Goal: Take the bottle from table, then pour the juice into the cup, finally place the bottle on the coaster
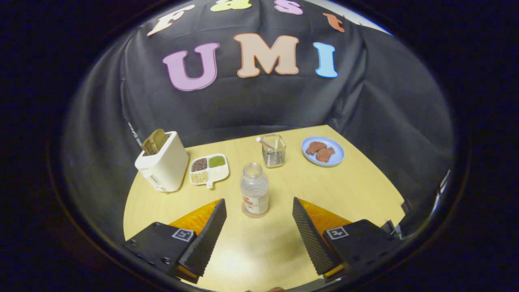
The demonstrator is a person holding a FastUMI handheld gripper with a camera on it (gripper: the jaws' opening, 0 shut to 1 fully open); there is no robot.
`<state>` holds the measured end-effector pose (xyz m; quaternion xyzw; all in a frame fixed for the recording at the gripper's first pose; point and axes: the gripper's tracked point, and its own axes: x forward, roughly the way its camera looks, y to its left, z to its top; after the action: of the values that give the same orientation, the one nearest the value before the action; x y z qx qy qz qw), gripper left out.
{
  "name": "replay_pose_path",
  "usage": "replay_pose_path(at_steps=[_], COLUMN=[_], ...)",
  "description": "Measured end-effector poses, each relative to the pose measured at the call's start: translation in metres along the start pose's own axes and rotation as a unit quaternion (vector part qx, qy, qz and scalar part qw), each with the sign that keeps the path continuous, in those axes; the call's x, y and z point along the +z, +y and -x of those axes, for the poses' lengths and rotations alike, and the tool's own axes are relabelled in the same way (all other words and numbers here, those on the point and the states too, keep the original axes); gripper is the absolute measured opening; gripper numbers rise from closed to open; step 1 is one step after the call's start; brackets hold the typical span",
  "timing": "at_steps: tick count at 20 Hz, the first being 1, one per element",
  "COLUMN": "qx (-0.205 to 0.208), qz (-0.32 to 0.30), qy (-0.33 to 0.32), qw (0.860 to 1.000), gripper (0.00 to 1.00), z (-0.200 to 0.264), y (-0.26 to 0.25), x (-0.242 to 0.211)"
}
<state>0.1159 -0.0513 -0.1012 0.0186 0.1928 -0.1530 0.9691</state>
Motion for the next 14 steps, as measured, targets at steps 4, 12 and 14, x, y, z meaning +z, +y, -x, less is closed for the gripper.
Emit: replay_pose_path(at_steps=[4, 12, 14], qx=[0.027, 0.063, 0.068], qz=[0.003, 0.009, 0.004], qy=[-0.049, -0.089, -0.095], qw=[0.998, 0.994, 0.993], gripper=[1.00, 1.00, 1.00], z=[0.022, 0.050, 0.056], y=[-0.004, -0.012, -0.014], x=[0.054, 0.094, 0.102])
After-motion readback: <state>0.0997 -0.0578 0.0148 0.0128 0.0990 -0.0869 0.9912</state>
